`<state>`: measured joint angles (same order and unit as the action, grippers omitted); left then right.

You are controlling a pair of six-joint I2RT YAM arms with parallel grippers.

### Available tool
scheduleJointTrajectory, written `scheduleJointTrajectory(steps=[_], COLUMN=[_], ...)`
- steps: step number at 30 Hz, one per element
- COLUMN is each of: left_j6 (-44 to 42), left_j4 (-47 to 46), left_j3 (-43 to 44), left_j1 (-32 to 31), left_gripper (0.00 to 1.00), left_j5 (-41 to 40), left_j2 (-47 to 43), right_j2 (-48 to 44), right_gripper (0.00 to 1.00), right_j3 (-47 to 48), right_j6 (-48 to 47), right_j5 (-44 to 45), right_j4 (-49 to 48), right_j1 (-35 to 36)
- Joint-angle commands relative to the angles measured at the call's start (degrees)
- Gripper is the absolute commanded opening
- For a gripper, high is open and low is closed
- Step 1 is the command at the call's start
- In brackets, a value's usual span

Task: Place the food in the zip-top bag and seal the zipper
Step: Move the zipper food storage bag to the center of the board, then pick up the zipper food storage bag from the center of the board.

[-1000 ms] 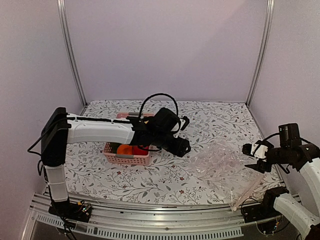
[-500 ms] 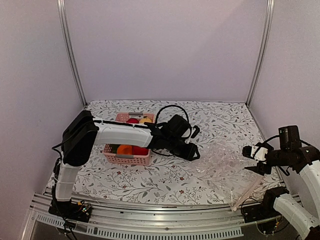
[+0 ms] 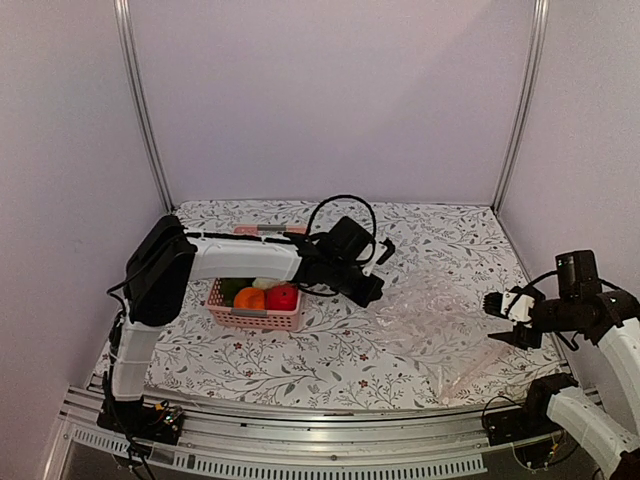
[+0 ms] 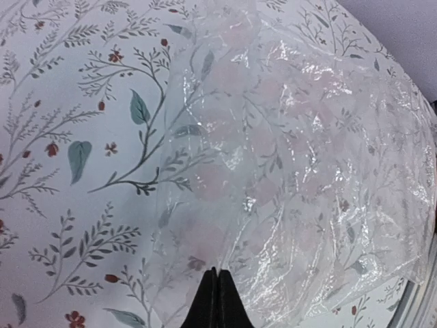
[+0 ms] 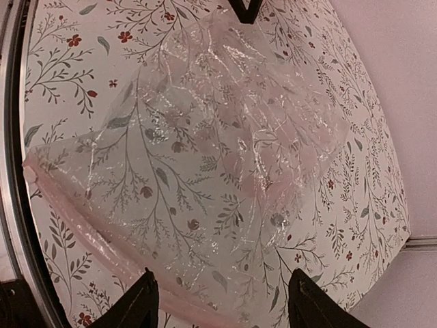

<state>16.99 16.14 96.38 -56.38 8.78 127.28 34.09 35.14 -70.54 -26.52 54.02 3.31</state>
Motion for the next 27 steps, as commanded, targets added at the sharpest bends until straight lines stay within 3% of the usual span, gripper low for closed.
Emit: scheduleJointTrajectory(steps=[1, 2, 5, 6, 9, 15, 27], left_j6=[-16.7, -18.5, -18.6, -18.3, -17.7, -12.4, -3.9], left_j4=[3.7, 3.7, 4.1, 4.4, 4.5, 2.9, -1.9], left_j3=[6.3, 7.7, 13.1, 14.6, 15.0, 4.4, -17.5], left_j1=[5.0, 5.7, 7.4, 7.4, 6.8, 4.5, -1.4], left_gripper=[0.00, 0.01, 0.41, 0.49, 0.60, 0.64, 0.64], left_j5=[-8.5, -10.1, -15.2, -17.1, -21.6, -25.0, -29.3], left_j2=[0.6, 1.3, 4.0, 4.7, 3.0, -8.5, -28.5], right_j2=[1.4, 1.9, 3.8, 4.4, 6.8, 10.3, 14.1], right_gripper=[0.63, 0.62, 0.59, 0.57, 0.54, 0.49, 0.51], right_j3=[1.3, 1.5, 1.1, 0.7, -0.7, -6.2, -13.1], right_j6=[-2.7, -3.1, -2.9, -2.4, -0.8, 0.4, -6.9], right_j5=[-2.2, -2.2, -0.9, -0.2, 2.9, 13.6, 23.3], right_j4=[-0.1, -0.7, -3.7, -5.2, -9.1, -18.5, -28.8], right_j1=[0.4, 0.8, 2.3, 3.1, 7.0, 17.9, 22.0])
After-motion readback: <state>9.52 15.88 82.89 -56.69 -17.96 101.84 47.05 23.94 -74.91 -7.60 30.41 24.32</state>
